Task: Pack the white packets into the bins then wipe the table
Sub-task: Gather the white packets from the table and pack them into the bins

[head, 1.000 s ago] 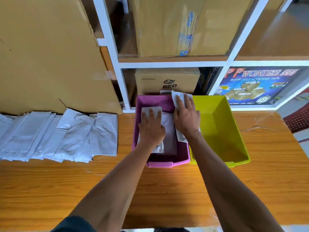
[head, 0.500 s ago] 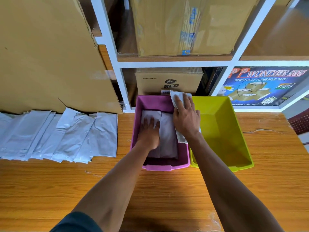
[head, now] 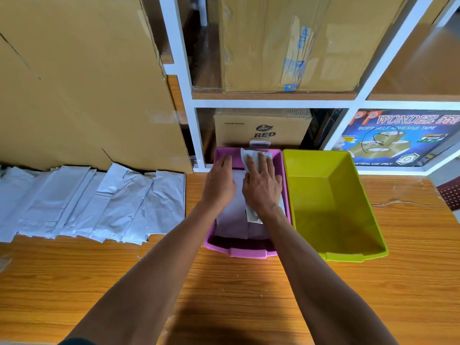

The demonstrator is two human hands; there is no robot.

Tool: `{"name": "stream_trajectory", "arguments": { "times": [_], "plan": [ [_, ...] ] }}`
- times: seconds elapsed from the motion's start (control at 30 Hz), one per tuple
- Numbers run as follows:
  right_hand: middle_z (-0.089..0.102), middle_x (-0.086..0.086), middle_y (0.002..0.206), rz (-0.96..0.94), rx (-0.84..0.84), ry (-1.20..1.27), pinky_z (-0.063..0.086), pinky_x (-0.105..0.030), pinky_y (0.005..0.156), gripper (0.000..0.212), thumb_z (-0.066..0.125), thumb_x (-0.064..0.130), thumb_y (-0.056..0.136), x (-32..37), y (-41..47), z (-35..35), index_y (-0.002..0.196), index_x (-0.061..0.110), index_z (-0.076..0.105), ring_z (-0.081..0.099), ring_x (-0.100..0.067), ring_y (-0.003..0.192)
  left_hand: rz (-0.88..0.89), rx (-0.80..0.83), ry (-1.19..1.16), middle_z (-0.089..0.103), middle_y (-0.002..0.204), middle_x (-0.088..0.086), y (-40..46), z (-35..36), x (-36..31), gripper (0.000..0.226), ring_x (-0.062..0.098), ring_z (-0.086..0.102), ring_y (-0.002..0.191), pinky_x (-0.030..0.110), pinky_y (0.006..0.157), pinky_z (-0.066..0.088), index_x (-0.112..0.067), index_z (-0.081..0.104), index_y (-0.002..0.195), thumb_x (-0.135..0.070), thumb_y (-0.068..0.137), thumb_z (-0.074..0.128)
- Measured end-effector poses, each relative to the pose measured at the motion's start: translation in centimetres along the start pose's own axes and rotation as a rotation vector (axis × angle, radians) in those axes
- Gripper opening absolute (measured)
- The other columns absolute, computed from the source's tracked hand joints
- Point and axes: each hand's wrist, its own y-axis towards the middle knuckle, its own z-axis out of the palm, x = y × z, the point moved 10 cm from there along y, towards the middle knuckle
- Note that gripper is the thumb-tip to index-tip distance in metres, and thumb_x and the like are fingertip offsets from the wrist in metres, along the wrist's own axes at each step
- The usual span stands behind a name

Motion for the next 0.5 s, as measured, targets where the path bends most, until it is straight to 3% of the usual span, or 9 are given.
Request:
{"name": "stream_trajectory", "arguments": {
  "times": [0.23,0.37,0.5],
  "plan": [
    [0.005,-0.007,0.176,0.056,0.204,-0.071,0.031,-0.055,0.116,0.062,0.037,0.031,0.108,-1.0,-1.6,6.2,0.167,0.032,0.018,0.003,-0.034,0.162,0.025,-0.007,-0.006,0.050,0.155,0.019,-1.0,-1.4,1.7,0.058,0.042,0.057,0.132,0.052,0.108,0.051,-0.003,0.052,0.150,0.006,0.093,0.053],
    [-0.012,-0.009,0.176,0.084,0.301,-0.011,0.013,-0.056,0.126,0.062,0.024,0.046,0.113,-2.3,-1.9,8.8,0.169,0.031,0.002,-0.009,-0.034,0.162,0.048,-0.009,0.007,0.050,0.154,0.017,-1.2,-1.5,1.9,0.057,0.040,0.059,0.128,0.051,0.104,0.053,-0.004,0.053,0.147,0.007,0.091,0.053],
    [-0.012,-0.014,0.175,0.048,0.227,-0.039,-0.005,-0.058,0.126,0.069,0.027,0.051,0.110,-2.1,-1.8,9.8,0.169,0.029,-0.003,-0.011,-0.037,0.161,0.038,0.055,0.043,0.043,0.160,0.021,-1.3,-0.6,1.3,0.058,0.041,0.049,0.141,0.049,0.113,0.046,-0.004,0.051,0.150,0.006,0.092,0.056]
  ]
}}
